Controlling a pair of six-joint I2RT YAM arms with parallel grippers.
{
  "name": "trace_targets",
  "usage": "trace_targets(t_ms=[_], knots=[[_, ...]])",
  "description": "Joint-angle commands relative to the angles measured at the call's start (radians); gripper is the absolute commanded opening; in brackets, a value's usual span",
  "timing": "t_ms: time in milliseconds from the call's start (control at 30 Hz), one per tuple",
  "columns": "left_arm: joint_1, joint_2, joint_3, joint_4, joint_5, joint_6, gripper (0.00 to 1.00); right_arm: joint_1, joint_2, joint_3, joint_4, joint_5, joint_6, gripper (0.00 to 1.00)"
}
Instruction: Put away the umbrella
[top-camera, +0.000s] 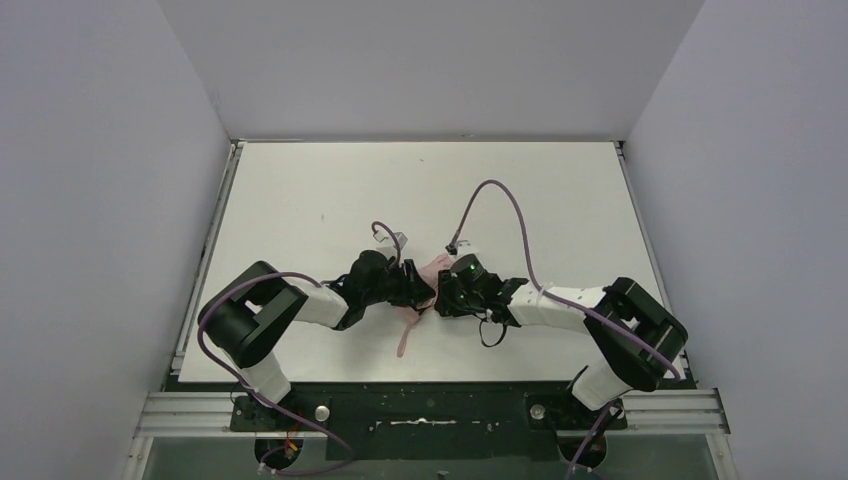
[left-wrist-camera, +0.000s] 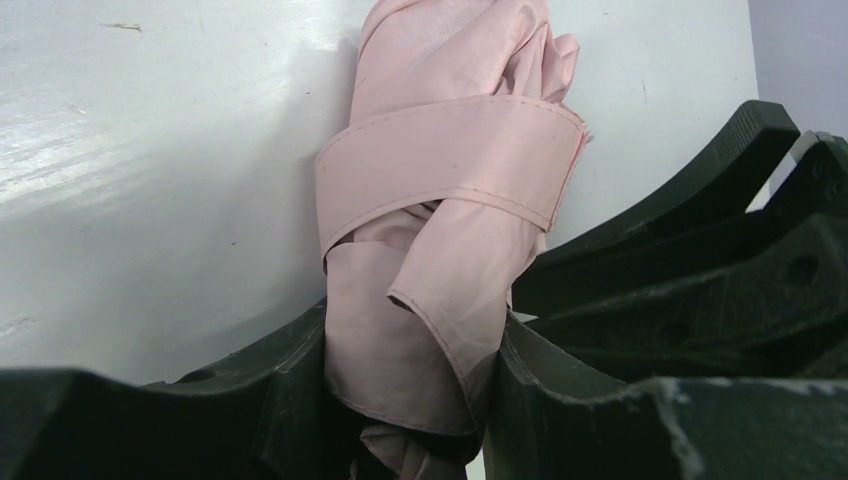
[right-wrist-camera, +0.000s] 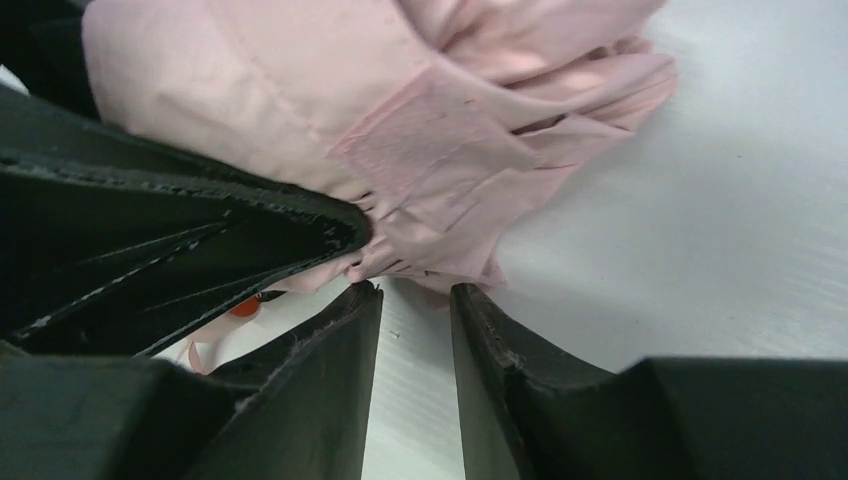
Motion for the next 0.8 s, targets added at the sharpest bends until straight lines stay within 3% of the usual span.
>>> trace_targets(t_ms=[0,400,767], knots=[[-0.017,0.043,-0.028,-0.102,0.004,0.004,0.00,0.054,-0.011,0.073,-0.084,0.083,-0.143,0.34],[-0.015,0.041,-0.033,-0.097,0.006,0.002,0.00,0.111,0.015,0.156,-0.240,0.311,-0.260,0.40],[-0.015,0.043,-0.033,-0.097,0.010,-0.001,0.00,0.097,0.090,0.166,-0.204,0.178,-0.309,0.45]])
